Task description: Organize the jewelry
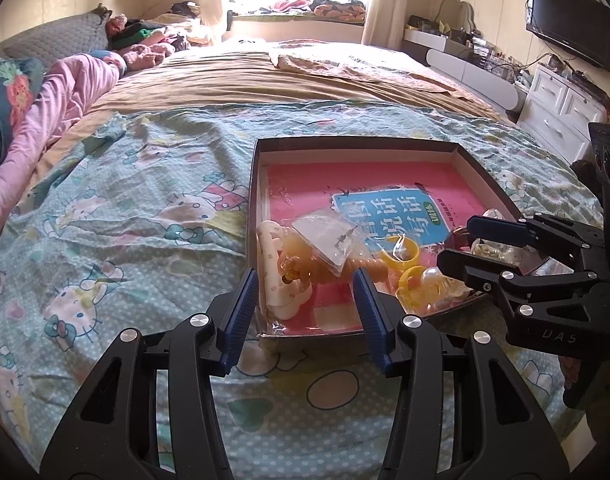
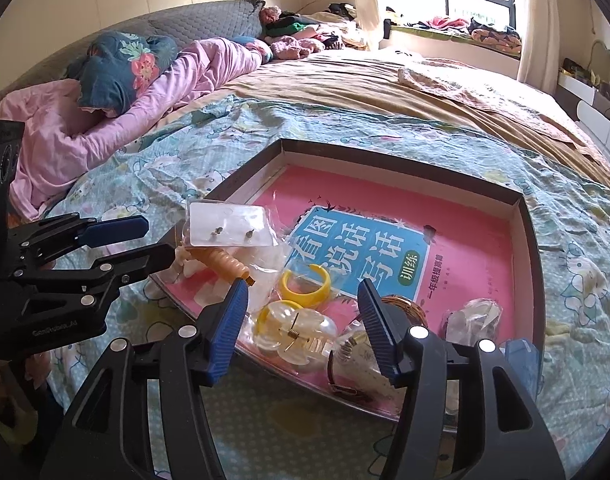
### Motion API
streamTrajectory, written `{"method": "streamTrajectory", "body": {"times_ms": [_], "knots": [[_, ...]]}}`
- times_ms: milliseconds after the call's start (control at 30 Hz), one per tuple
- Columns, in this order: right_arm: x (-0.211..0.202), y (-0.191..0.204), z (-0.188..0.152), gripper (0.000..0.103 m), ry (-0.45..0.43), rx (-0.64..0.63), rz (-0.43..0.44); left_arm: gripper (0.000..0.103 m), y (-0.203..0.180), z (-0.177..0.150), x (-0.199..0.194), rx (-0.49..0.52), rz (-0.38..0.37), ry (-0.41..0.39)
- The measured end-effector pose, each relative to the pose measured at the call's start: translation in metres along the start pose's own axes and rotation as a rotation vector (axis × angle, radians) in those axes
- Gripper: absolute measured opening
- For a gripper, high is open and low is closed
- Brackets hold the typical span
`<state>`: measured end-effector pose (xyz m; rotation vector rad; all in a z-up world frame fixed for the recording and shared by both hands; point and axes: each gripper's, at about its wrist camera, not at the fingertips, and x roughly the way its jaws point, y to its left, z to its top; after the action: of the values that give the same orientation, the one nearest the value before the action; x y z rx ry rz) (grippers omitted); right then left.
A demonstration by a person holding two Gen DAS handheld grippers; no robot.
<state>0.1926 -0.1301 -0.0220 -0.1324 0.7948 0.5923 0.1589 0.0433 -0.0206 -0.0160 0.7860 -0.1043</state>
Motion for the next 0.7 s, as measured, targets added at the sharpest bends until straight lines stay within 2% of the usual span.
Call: {"method": "streamTrajectory", "body": {"times_ms": [100, 267, 400, 533, 700], "knots": [[-0.008, -0.001, -0.001, 0.062, -0.013, 0.009, -0.006, 0.041, 0.0, 0.001, -0.003, -0.002, 0.002, -0.002], [-0.032, -0.004, -0.003, 0.076, -0.051, 0.034, -0.01, 0.056, -0.001, 0.001, -0.016, -0.009, 0.003, -0.02], [-0.057, -0.004, -0.008, 0.091, -0.099, 0.05, -0.02, 0.073, -0.006, -0.001, -0.033, -0.002, 0.006, -0.041], [-0.082, -0.003, -0.017, 0.097, -0.134, 0.062, -0.041, 0.093, -0.013, -0.005, -0.047, 0.008, 0.003, -0.055], [-0.104, -0.004, -0.028, 0.098, -0.165, 0.076, -0.074, 0.094, -0.021, -0.013, -0.06, 0.01, -0.007, -0.058]]}}
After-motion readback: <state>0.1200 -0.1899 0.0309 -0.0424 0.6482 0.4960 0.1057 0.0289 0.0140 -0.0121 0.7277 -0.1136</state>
